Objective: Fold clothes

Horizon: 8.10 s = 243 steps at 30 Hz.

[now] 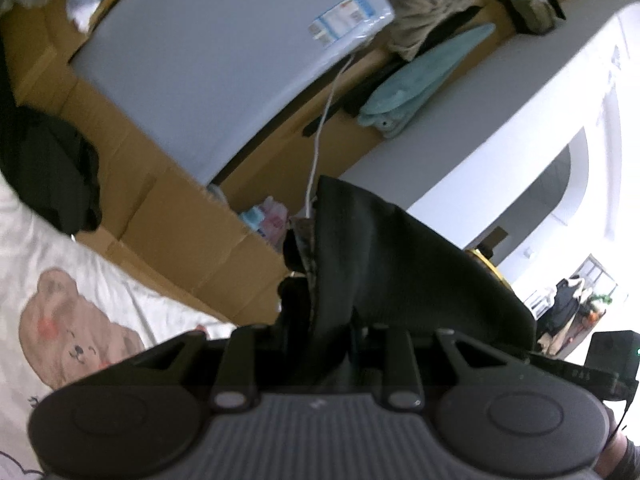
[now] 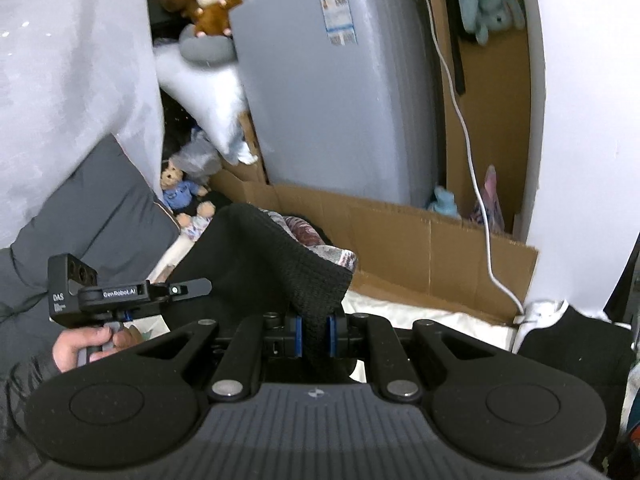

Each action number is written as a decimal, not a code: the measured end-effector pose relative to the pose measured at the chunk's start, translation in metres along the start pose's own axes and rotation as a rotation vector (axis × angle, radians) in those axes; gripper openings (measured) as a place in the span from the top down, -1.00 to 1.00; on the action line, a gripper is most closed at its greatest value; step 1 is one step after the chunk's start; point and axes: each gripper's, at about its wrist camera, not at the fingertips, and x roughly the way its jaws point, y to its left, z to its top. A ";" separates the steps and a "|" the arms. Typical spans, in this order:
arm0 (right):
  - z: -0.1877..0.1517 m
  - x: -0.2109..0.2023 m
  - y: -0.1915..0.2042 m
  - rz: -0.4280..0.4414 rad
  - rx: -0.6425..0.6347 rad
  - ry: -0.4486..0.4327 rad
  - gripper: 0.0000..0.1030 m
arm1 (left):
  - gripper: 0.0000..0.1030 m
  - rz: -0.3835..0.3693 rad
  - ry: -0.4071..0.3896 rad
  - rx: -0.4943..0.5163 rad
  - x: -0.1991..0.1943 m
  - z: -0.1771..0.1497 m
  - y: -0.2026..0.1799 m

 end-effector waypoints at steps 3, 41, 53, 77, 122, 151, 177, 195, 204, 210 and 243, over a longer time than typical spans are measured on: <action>0.000 -0.018 0.007 0.003 -0.036 -0.030 0.76 | 0.47 0.008 -0.002 0.028 -0.009 -0.003 -0.017; -0.081 -0.129 -0.132 -0.171 -0.013 -0.100 0.76 | 0.48 -0.101 0.100 0.068 0.102 -0.118 -0.112; -0.066 -0.135 -0.178 -0.197 -0.028 -0.131 0.76 | 0.48 -0.131 0.126 0.070 0.139 -0.123 -0.134; -0.076 -0.082 -0.269 -0.438 0.003 -0.054 0.76 | 0.48 -0.176 0.235 -0.045 0.271 -0.179 -0.104; -0.089 0.135 -0.442 -0.568 0.049 0.187 0.75 | 0.47 -0.043 0.272 0.102 0.462 -0.189 -0.012; -0.101 0.130 -0.461 -0.650 0.108 0.137 0.31 | 0.17 0.107 0.236 0.160 0.432 -0.165 -0.019; -0.118 0.146 -0.484 -0.671 0.198 0.132 0.77 | 0.58 0.146 0.232 0.148 0.470 -0.181 -0.011; -0.127 0.146 -0.450 -0.487 0.148 0.210 0.75 | 0.58 0.009 0.286 0.195 0.444 -0.186 -0.034; -0.152 0.140 -0.404 -0.441 0.032 0.278 0.71 | 0.58 0.003 0.327 0.231 0.430 -0.208 -0.051; -0.171 0.134 -0.376 -0.442 0.049 0.301 0.38 | 0.58 0.006 0.353 0.251 0.425 -0.220 -0.062; -0.194 0.035 -0.318 -0.474 0.212 0.307 -0.67 | 0.18 0.292 0.430 0.244 0.361 -0.169 -0.096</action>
